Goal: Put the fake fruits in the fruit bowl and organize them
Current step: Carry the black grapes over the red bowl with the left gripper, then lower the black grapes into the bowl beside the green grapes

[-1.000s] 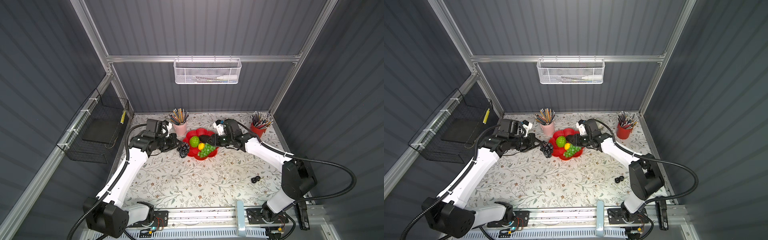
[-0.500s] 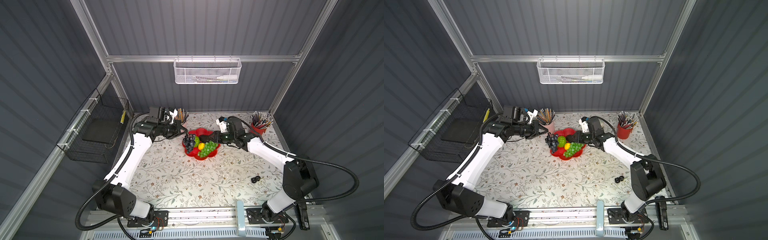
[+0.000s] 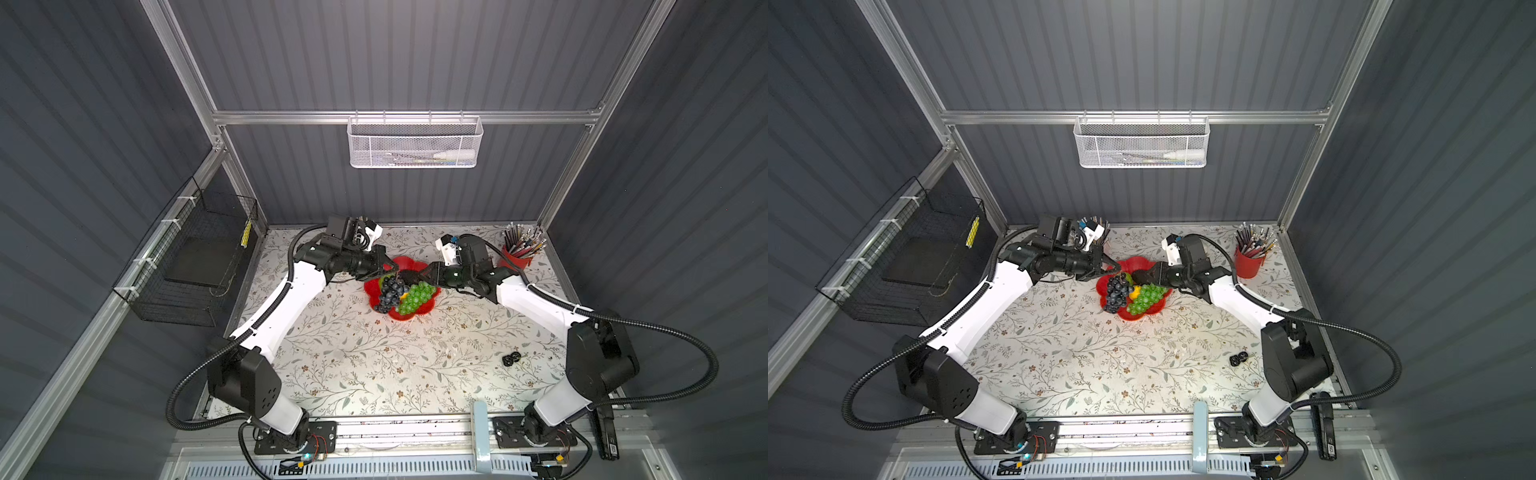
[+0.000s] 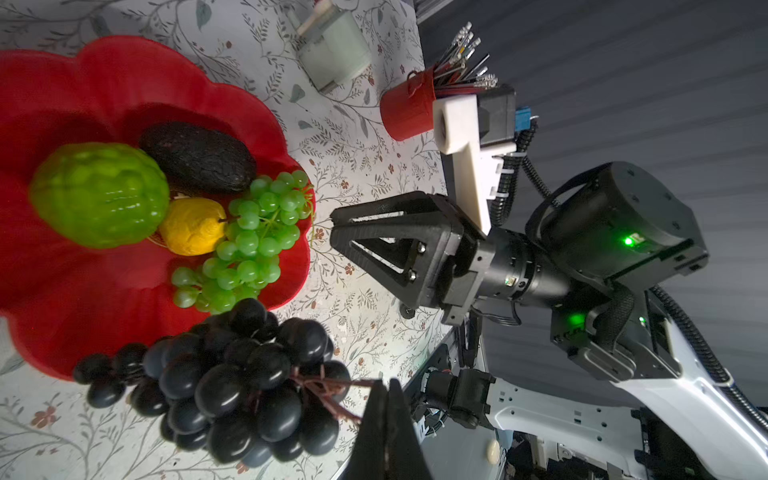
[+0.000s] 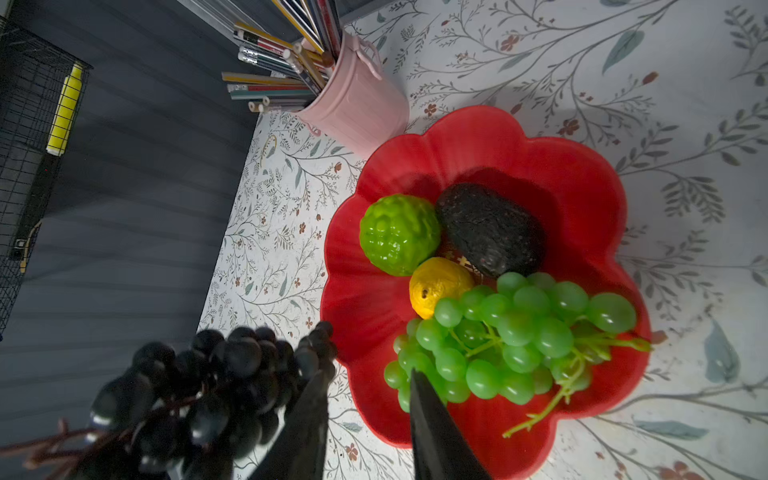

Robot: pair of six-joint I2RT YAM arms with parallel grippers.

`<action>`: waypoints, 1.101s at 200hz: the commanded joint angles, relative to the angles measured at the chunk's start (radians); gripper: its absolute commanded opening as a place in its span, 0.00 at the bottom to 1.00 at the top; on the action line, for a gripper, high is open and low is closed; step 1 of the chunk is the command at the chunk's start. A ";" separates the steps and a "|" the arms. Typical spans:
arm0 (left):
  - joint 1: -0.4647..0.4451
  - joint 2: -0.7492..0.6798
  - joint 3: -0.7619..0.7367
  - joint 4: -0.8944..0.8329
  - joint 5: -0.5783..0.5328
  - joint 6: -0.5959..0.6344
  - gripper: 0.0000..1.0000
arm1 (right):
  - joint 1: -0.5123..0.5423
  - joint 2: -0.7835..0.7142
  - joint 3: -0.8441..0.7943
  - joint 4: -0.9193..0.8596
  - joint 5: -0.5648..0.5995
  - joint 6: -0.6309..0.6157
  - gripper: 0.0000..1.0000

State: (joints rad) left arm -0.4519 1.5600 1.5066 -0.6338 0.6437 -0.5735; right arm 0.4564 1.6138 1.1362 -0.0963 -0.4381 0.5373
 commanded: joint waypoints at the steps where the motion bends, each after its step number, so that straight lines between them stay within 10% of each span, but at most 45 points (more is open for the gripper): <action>1: -0.014 -0.017 -0.024 0.055 0.010 -0.032 0.00 | -0.008 -0.035 -0.027 0.007 -0.001 -0.016 0.35; 220: -0.052 -0.045 -0.076 0.034 -0.058 -0.021 0.00 | -0.019 -0.041 -0.084 0.045 -0.007 -0.003 0.36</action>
State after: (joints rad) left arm -0.5098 1.5574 1.4544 -0.5816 0.6121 -0.6323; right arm 0.4393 1.5810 1.0492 -0.0601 -0.4385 0.5350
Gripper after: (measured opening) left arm 0.050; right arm 0.358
